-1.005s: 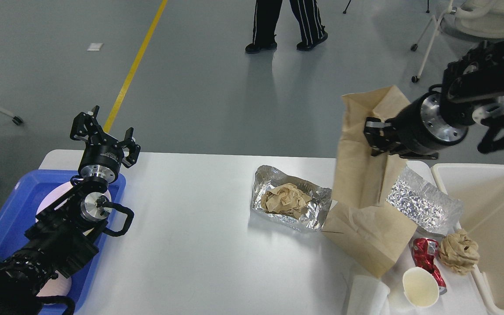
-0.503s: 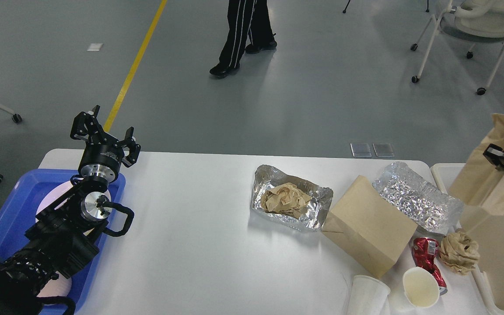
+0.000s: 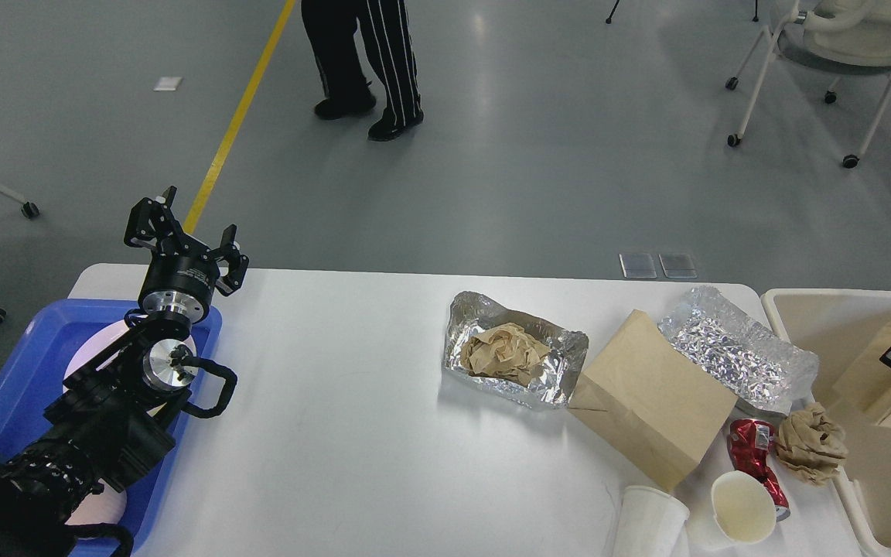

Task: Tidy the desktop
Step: 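Lift the paper bag and carry it toward the white bin, then release the bag and raise the right gripper away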

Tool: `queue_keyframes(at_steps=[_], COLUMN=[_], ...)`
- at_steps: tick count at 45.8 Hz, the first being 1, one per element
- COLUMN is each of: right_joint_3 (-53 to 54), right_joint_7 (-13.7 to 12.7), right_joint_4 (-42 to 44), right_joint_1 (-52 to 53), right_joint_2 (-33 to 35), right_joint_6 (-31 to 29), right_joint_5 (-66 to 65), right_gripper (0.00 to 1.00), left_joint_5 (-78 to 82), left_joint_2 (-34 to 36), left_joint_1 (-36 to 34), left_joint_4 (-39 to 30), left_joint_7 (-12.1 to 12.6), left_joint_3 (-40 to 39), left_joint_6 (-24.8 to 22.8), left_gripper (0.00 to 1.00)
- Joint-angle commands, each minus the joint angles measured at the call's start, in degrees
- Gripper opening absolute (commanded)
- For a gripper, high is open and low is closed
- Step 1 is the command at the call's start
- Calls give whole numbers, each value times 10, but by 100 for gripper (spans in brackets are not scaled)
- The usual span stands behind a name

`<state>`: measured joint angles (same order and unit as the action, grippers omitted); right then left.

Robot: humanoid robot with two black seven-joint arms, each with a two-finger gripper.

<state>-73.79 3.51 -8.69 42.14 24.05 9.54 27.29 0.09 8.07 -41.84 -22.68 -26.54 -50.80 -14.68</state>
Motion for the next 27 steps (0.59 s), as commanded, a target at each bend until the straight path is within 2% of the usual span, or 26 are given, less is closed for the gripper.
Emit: queue_keyframes(at_steps=[1, 27], right_joint_3=[3, 10], right_joint_7=[0, -2], right_joint_4=[3, 4], right_joint_1=[-6, 25], right_joint_2=[-8, 2], right_joint_6=[-1, -7], right_joint_5=[-4, -15], right_gripper=[100, 100], left_joint_5=[0, 0], left_joint_2=[0, 0], left_joint_1=[0, 0], left_joint_4=[0, 0], left_joint_7=[0, 0], left_joint_3=[0, 0], left_joint_6=[0, 0], left_gripper=[97, 97])
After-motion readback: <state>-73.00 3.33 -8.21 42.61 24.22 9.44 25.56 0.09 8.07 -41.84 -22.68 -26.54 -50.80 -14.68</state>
